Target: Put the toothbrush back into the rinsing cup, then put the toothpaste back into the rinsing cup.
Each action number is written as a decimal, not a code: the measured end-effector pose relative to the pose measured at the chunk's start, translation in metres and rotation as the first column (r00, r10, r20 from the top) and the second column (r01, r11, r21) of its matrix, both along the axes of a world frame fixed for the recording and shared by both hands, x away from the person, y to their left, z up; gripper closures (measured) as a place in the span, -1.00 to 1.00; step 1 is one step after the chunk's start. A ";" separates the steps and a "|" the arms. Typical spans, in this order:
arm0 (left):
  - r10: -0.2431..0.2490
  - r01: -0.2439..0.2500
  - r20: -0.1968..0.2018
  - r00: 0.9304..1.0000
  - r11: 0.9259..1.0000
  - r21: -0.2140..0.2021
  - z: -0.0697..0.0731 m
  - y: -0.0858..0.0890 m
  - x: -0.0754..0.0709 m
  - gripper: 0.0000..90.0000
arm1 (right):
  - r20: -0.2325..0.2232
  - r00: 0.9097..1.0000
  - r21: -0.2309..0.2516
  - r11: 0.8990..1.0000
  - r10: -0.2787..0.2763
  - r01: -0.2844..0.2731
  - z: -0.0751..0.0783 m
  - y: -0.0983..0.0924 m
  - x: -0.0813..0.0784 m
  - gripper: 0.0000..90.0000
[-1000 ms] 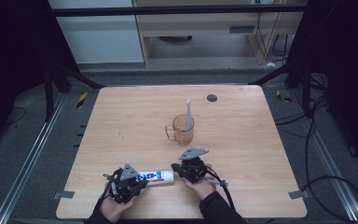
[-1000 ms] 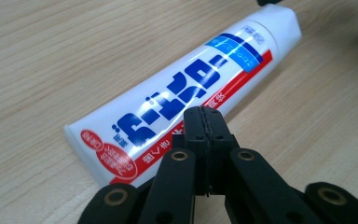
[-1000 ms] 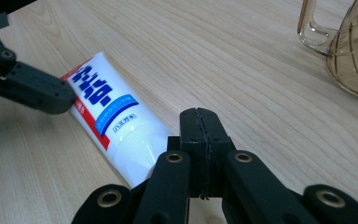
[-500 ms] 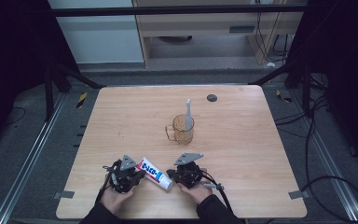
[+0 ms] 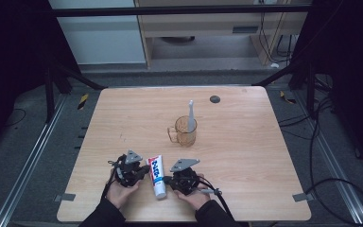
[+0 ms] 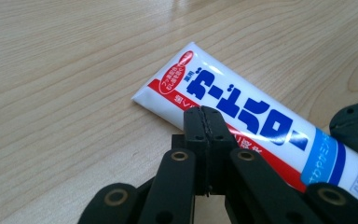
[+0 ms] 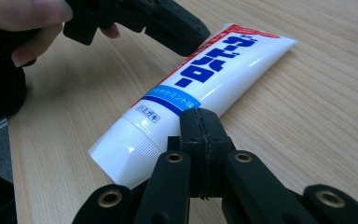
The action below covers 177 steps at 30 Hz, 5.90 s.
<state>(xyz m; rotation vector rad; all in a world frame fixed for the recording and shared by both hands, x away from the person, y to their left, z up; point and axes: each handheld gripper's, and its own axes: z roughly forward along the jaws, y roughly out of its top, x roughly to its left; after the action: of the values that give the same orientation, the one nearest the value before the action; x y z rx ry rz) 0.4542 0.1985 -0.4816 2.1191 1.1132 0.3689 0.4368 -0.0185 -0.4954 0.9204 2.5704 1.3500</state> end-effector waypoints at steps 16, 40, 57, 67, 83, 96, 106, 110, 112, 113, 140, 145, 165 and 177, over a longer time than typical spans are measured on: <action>-0.015 0.015 -0.014 1.000 1.000 -0.009 -0.002 -0.004 0.010 1.00 | -0.016 0.999 0.014 0.999 0.038 -0.037 -0.004 0.011 -0.004 0.99; 0.063 -0.057 0.066 0.996 0.994 -0.095 0.041 0.023 0.004 0.69 | 0.151 0.937 -0.019 0.947 -0.314 0.320 0.032 -0.130 0.016 0.30; -0.030 0.031 -0.022 0.999 0.999 0.030 0.053 -0.015 0.001 -0.11 | 0.165 0.807 -0.083 0.808 -0.567 0.584 0.022 -0.235 0.021 -0.27; -0.005 0.011 -0.056 0.998 0.994 0.105 0.046 -0.028 0.004 -0.28 | 0.184 0.804 -0.101 0.803 -0.566 0.588 0.020 -0.233 0.026 -0.40; 0.019 0.008 -0.162 0.987 0.987 0.161 0.027 -0.046 0.012 -0.25 | 0.181 0.809 -0.126 0.803 -0.559 0.583 0.015 -0.234 0.027 -0.43; 0.028 0.012 -0.224 0.974 0.985 0.174 0.017 -0.051 0.016 -0.18 | 0.171 0.826 -0.149 0.814 -0.537 0.561 0.013 -0.224 0.030 -0.42; 0.049 0.000 -0.271 0.961 0.984 0.177 0.013 -0.051 0.019 -0.19 | 0.162 0.829 -0.155 0.816 -0.535 0.557 0.013 -0.223 0.031 -0.40; 0.047 0.004 -0.285 0.957 0.984 0.176 0.011 -0.052 0.021 -0.20 | 0.166 0.830 -0.156 0.817 -0.532 0.555 0.012 -0.222 0.031 -0.39; 0.047 0.004 -0.281 0.958 0.984 0.179 0.009 -0.053 0.021 -0.19 | 0.166 0.830 -0.158 0.817 -0.532 0.555 0.012 -0.223 0.032 -0.39; 0.050 0.003 -0.277 0.960 0.983 0.186 0.009 -0.054 0.021 -0.19 | 0.167 0.830 -0.160 0.816 -0.532 0.555 0.012 -0.223 0.032 -0.39; -0.008 0.032 -0.198 0.980 0.993 0.114 0.023 -0.046 0.009 0.46 | 0.169 0.831 -0.148 0.820 -0.530 0.553 0.013 -0.226 0.029 -0.23; 0.004 0.006 -0.138 0.990 0.997 0.073 0.039 -0.038 0.007 0.47 | 0.175 0.827 -0.147 0.816 -0.535 0.559 0.013 -0.228 0.029 -0.24; 0.139 -0.132 0.105 0.985 0.989 -0.070 0.101 -0.005 0.033 0.49 | 0.203 0.805 -0.126 0.800 -0.557 0.586 0.013 -0.229 0.027 -0.48; 0.241 -0.208 0.204 0.949 0.964 -0.166 0.122 -0.015 0.066 0.49 | 0.212 0.806 -0.113 0.805 -0.553 0.582 0.012 -0.228 0.028 -0.52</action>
<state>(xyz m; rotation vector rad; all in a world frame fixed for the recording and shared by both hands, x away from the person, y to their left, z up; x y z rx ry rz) 0.5199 0.1837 -0.3600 1.7808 1.2129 0.6002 0.4645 -0.2465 -0.4837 1.3346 1.9922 0.9602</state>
